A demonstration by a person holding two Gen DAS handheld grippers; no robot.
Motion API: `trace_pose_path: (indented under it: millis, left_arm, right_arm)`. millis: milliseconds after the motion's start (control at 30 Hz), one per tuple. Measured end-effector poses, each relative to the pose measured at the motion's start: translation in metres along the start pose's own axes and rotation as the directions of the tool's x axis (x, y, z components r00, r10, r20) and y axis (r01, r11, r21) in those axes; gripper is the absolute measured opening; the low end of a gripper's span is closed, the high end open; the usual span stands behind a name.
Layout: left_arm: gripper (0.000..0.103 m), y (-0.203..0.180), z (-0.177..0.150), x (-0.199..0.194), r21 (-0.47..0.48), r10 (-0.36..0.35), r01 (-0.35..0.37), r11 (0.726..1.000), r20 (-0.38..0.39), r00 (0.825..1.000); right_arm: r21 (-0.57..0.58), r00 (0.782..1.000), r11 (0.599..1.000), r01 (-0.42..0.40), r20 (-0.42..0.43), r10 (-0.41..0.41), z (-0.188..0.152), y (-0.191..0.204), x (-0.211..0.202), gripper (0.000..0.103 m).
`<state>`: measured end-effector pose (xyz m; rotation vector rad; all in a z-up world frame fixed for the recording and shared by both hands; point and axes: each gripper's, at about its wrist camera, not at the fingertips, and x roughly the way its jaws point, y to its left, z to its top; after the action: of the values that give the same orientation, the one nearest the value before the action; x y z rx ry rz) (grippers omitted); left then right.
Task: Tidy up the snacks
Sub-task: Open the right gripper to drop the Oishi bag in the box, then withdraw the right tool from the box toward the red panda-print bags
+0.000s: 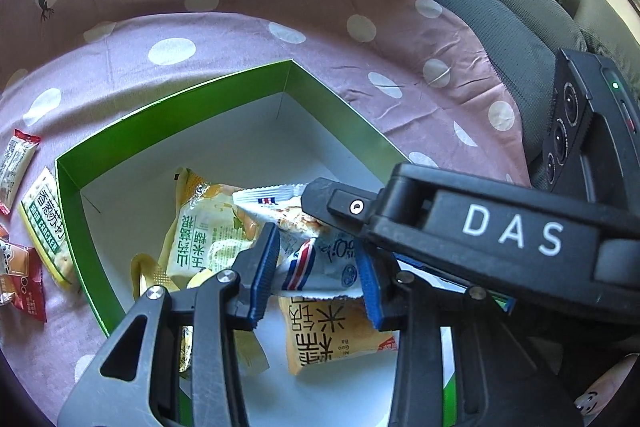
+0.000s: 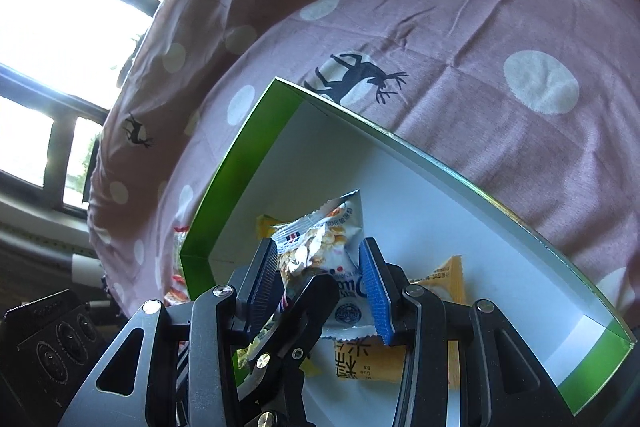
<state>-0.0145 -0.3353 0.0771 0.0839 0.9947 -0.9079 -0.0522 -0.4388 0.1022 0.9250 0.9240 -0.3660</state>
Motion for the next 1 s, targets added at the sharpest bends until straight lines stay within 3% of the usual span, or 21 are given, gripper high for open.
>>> trace_pose_path:
  millis: [233,400,467,600,700,800,900,1000]
  left_arm:
    - [0.045,0.004,-0.001,-0.007,-0.014,0.005,-0.005,1.000,-0.002,1.000]
    - [0.060,0.012,-0.005,-0.034,-0.029,0.007,-0.006,1.000,0.057,0.998]
    - [0.067,0.017,-0.010,-0.051,-0.036,0.019,-0.016,0.999,0.097,0.995]
    - [0.079,0.039,-0.024,-0.087,-0.088,0.060,-0.047,0.995,0.157,0.986]
    - [0.080,0.061,-0.036,-0.111,-0.148,0.114,-0.089,0.985,0.169,0.979]
    - [0.089,0.084,-0.049,-0.133,-0.211,0.211,-0.169,0.963,0.192,0.959]
    - [0.090,0.108,-0.068,-0.151,-0.277,0.325,-0.264,0.924,0.205,0.923]
    - [0.090,0.134,-0.086,-0.161,-0.338,0.388,-0.311,0.888,0.190,0.902]
  right_arm:
    - [0.009,0.999,0.999,0.037,0.018,-0.037,0.000,-0.002,-0.005,0.046]
    - [-0.008,0.994,0.997,0.073,0.086,-0.072,0.000,0.002,-0.016,0.056]
    - [-0.020,0.988,0.995,0.095,0.120,-0.092,-0.001,0.006,-0.021,0.065]
    - [-0.052,0.980,0.993,0.107,0.175,-0.096,-0.004,0.018,-0.029,0.074]
    - [-0.082,0.977,0.992,0.095,0.199,-0.077,-0.008,0.029,-0.031,0.080]
    - [-0.119,0.971,0.988,0.102,0.229,-0.073,-0.013,0.043,-0.033,0.084]
    - [-0.177,0.963,0.978,0.114,0.260,-0.065,-0.021,0.062,-0.034,0.088]
    - [-0.245,0.960,0.962,0.124,0.276,-0.053,-0.031,0.083,-0.032,0.090]
